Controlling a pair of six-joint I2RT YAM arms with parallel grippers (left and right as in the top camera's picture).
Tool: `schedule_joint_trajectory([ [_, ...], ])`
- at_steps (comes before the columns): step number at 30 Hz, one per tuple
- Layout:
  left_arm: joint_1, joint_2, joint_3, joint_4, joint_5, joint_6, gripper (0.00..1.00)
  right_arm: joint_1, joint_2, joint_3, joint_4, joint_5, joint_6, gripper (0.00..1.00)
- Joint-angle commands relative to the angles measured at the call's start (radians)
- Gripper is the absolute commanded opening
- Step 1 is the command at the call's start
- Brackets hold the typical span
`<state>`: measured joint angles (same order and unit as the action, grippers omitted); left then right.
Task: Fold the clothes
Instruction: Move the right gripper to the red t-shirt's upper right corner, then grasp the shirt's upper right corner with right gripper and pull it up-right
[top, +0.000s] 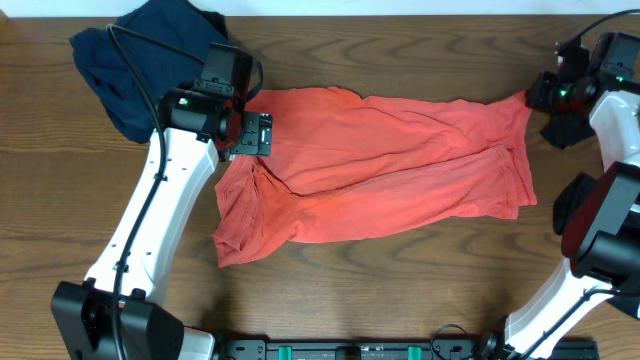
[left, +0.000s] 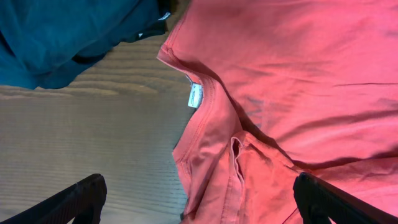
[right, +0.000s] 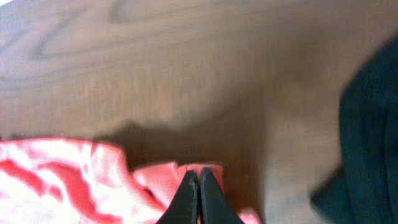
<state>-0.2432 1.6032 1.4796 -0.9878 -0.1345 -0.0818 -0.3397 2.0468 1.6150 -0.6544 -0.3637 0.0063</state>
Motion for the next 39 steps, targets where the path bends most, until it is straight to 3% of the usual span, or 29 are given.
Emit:
schedule_joint_trajectory([
  [1, 0.001, -0.007, 0.003, -0.001, -0.008, 0.002, 0.97, -0.003, -0.035, 0.037, -0.098, 0.016, -0.031, 0.01],
  [15, 0.001, -0.007, 0.003, -0.001, -0.008, 0.002, 0.97, 0.032, -0.035, 0.020, -0.552, -0.021, -0.143, 0.01],
  [23, 0.001, -0.007, 0.003, -0.001, -0.008, 0.002, 0.97, 0.040, -0.035, -0.067, -0.512, 0.125, -0.044, 0.01],
  [30, 0.001, -0.007, 0.003, 0.011, -0.008, 0.002, 0.97, 0.020, -0.035, -0.072, -0.440, 0.430, 0.132, 0.01],
  [34, 0.001, -0.007, 0.003, 0.011, -0.008, 0.002, 0.97, 0.007, -0.035, -0.075, -0.441, 0.414, 0.128, 0.01],
  [39, 0.001, -0.007, 0.003, 0.012, -0.008, 0.002, 0.97, 0.012, -0.035, -0.099, -0.472, 0.261, 0.039, 0.01],
])
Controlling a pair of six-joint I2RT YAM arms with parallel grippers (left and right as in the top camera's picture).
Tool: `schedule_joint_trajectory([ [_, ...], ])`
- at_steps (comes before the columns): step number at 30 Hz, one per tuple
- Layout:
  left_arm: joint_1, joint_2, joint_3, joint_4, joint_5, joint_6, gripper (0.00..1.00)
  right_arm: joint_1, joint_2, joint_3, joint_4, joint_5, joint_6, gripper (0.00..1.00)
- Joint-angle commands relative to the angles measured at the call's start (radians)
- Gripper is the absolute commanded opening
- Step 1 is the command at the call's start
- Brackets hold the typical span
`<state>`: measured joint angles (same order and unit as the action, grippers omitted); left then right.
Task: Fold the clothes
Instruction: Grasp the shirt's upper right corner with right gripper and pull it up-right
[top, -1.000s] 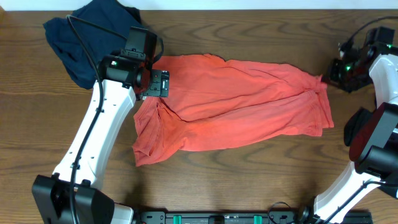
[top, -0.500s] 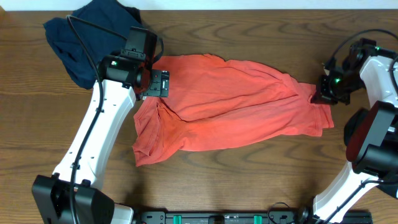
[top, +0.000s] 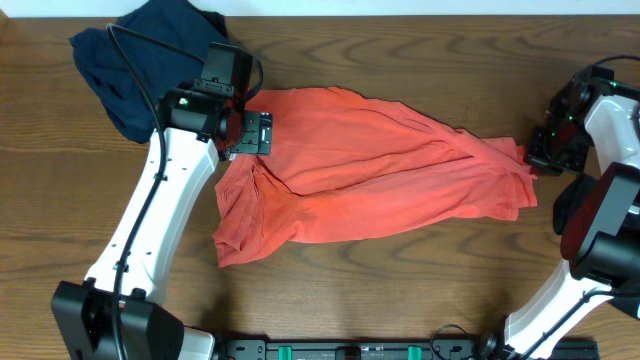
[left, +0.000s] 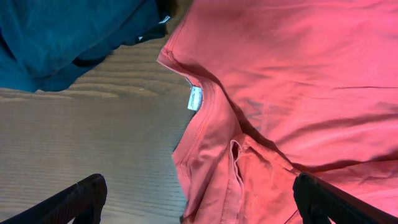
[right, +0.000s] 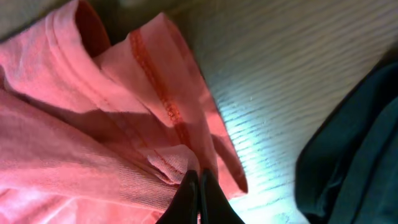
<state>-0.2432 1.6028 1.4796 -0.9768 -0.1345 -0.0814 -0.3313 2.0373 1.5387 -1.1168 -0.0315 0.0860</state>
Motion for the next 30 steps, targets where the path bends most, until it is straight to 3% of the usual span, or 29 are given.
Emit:
schedule_joint_trajectory([
  [1, 0.001, -0.006, 0.003, 0.003, -0.008, 0.002, 0.97, 0.005, -0.025, -0.027, -0.009, -0.102, -0.056, 0.01],
  [12, 0.001, -0.006, 0.003, 0.010, -0.008, 0.002, 0.97, 0.007, -0.081, -0.027, 0.097, -0.195, -0.079, 0.01],
  [19, 0.001, -0.006, 0.003, 0.018, -0.008, 0.002, 0.97, 0.008, -0.091, -0.028, 0.036, -0.208, -0.086, 0.01],
  [25, 0.001, -0.006, 0.003, 0.025, -0.008, 0.002, 0.97, 0.042, -0.093, -0.028, -0.020, -0.317, -0.182, 0.01],
  [30, 0.001, -0.006, 0.003, 0.053, -0.008, 0.002, 0.97, 0.052, -0.103, -0.027, 0.102, -0.313, -0.142, 0.01],
])
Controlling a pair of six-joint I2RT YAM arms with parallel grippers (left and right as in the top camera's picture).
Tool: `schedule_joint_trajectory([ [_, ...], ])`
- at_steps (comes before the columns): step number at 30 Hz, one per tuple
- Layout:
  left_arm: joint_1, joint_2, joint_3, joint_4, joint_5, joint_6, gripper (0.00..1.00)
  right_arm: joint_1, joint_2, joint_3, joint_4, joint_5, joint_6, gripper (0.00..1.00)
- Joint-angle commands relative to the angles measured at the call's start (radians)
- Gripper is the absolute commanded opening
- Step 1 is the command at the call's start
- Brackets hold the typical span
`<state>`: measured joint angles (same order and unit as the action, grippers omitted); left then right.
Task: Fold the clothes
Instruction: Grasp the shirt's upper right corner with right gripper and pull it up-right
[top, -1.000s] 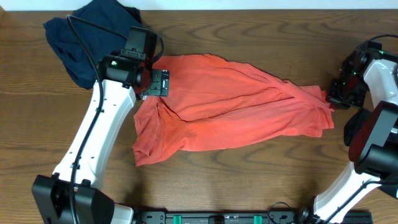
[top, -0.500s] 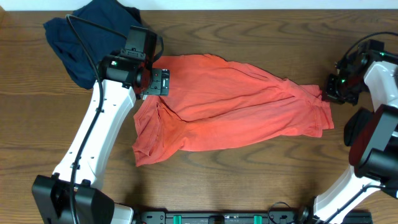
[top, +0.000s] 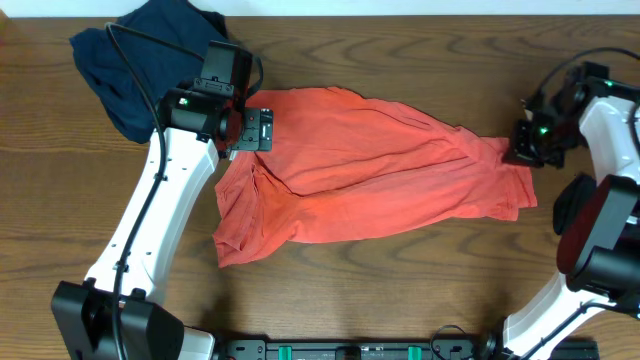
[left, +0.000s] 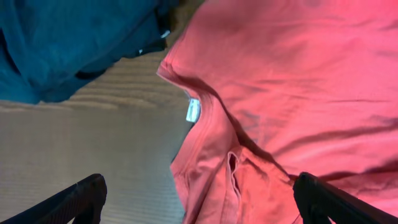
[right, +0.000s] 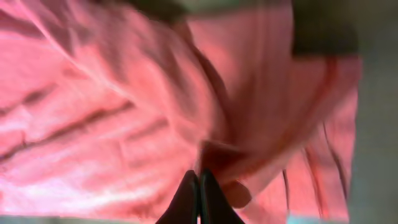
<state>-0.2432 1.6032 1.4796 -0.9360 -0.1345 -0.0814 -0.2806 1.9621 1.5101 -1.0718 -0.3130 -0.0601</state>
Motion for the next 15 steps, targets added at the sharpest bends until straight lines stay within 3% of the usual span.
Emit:
schedule_joint_trajectory([
  [1, 0.001, -0.006, 0.003, 0.023, -0.008, 0.002, 0.97, -0.003, -0.027, 0.003, 0.096, -0.032, 0.018, 0.01],
  [8, 0.001, -0.004, 0.003, 0.086, -0.008, 0.044, 0.97, -0.036, -0.027, 0.025, 0.519, -0.114, 0.087, 0.01],
  [15, 0.001, -0.002, 0.003, 0.087, -0.008, 0.047, 0.97, -0.040, -0.028, 0.164, 0.560, -0.039, 0.093, 0.01],
])
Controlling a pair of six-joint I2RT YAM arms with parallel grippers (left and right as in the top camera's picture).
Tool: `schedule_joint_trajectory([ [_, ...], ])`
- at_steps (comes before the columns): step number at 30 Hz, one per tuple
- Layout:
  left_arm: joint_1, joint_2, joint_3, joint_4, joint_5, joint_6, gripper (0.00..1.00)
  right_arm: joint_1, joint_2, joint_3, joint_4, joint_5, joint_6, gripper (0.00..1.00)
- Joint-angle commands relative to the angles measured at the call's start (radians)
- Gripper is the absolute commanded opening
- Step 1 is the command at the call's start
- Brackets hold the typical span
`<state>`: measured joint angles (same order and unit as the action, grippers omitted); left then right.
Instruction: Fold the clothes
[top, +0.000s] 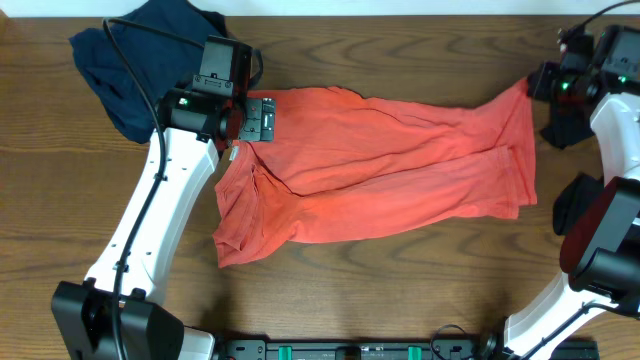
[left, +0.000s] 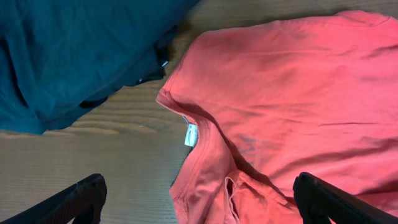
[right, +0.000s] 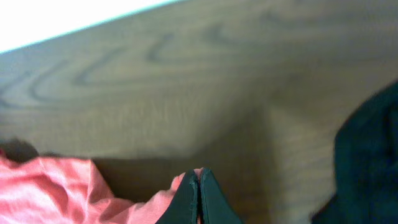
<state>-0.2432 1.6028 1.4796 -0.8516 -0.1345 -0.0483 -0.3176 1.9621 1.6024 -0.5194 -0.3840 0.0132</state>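
Observation:
A red T-shirt (top: 380, 165) lies crumpled across the middle of the table, its collar with a white tag (left: 191, 134) to the left. My left gripper (top: 255, 119) hovers open over the collar end, its fingertips (left: 93, 190) wide apart. My right gripper (top: 535, 84) is shut on the shirt's far right corner (right: 177, 193), held up near the table's back edge. A dark blue garment (top: 140, 55) is heaped at the back left.
Another dark garment (top: 562, 128) lies at the right edge, under my right arm; it shows at the right in the right wrist view (right: 367, 162). The wooden table (top: 380, 290) runs bare along the front.
My right gripper has moved toward the back right with the shirt corner, pulling the right end out. My left gripper has shifted slightly toward the back.
My right gripper held the shirt's right corner at the back right. Then it was lower, at the right edge, with the cloth bunched. It was still there a moment ago, and now the corner is stretched out at the back right again. My left gripper stayed open over the collar.

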Motion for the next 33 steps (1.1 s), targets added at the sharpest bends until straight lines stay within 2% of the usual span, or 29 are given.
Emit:
schedule_joint_trajectory([
  [1, 0.001, -0.002, 0.003, 0.003, -0.008, 0.014, 0.97, -0.003, -0.028, 0.083, 0.007, 0.046, 0.020, 0.01],
  [9, 0.001, -0.002, 0.003, 0.002, -0.008, 0.014, 0.97, -0.003, -0.028, 0.093, -0.034, 0.181, 0.019, 0.01],
  [13, 0.001, -0.002, 0.003, 0.008, -0.008, 0.016, 0.97, -0.003, -0.028, 0.093, -0.051, 0.186, 0.008, 0.01],
  [20, 0.019, 0.026, 0.004, 0.111, 0.024, 0.102, 0.97, -0.003, -0.028, 0.093, -0.081, 0.185, 0.008, 0.01],
  [25, 0.085, 0.123, 0.061, 0.142, 0.111, 0.146, 0.97, -0.002, -0.028, 0.093, -0.121, 0.185, -0.004, 0.01],
  [29, 0.132, 0.255, 0.175, 0.128, 0.229, 0.178, 0.97, -0.002, -0.027, 0.093, -0.165, 0.185, -0.011, 0.01],
  [33, 0.139, 0.389, 0.297, 0.117, 0.274, 0.213, 0.97, -0.002, -0.028, 0.093, -0.196, 0.185, -0.011, 0.01],
])
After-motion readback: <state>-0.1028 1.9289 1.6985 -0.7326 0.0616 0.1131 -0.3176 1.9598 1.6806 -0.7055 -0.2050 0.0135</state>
